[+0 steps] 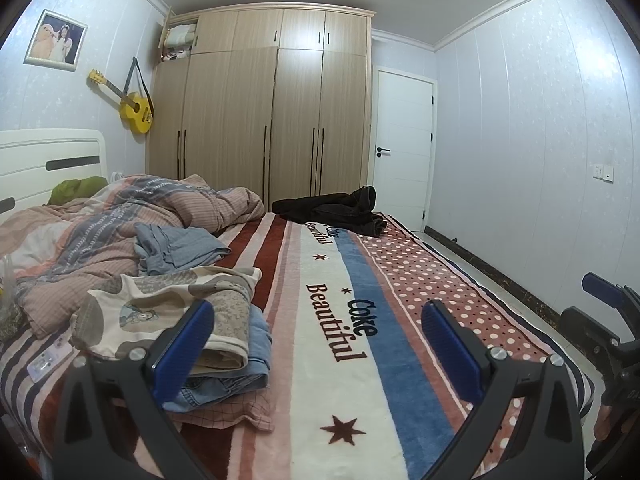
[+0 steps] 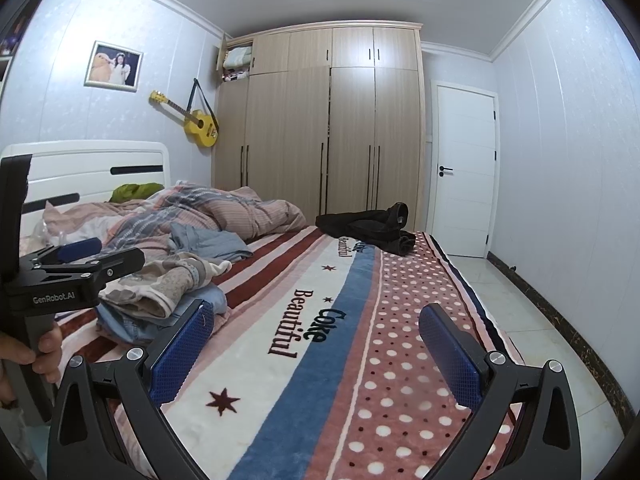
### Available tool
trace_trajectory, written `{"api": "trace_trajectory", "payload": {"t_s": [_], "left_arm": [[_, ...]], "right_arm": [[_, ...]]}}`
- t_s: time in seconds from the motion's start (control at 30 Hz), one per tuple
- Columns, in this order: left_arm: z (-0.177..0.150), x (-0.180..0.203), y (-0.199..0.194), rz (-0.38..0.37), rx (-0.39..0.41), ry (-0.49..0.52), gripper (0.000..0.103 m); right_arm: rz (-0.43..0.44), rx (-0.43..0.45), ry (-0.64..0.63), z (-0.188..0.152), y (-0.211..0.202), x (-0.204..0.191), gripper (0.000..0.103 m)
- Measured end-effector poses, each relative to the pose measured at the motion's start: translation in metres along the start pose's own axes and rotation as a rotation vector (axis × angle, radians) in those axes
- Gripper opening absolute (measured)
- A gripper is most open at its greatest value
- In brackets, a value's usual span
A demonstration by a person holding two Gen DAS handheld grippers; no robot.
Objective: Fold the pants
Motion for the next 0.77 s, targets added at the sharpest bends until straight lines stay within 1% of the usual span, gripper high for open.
{"api": "trace_trajectory", "payload": {"t_s": [0.77], "left_arm": [[-0.0021, -0.0016, 0.0035, -0.006, -0.011, 0.009, 0.102]], "right_arm": [[-0.001, -0.003, 0.001, -0.0008, -0.0001, -0.0003, 0.102]]}}
Point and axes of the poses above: each gripper's, at about its wrist camera, not at the fingertips, and y roughly the way its jaws point, x to its right, z to its top, the point moved 5 cm from there along y, roughly the way its jaws point, and after that the axes turned 8 degrees about -x, right-handed, at the moved point
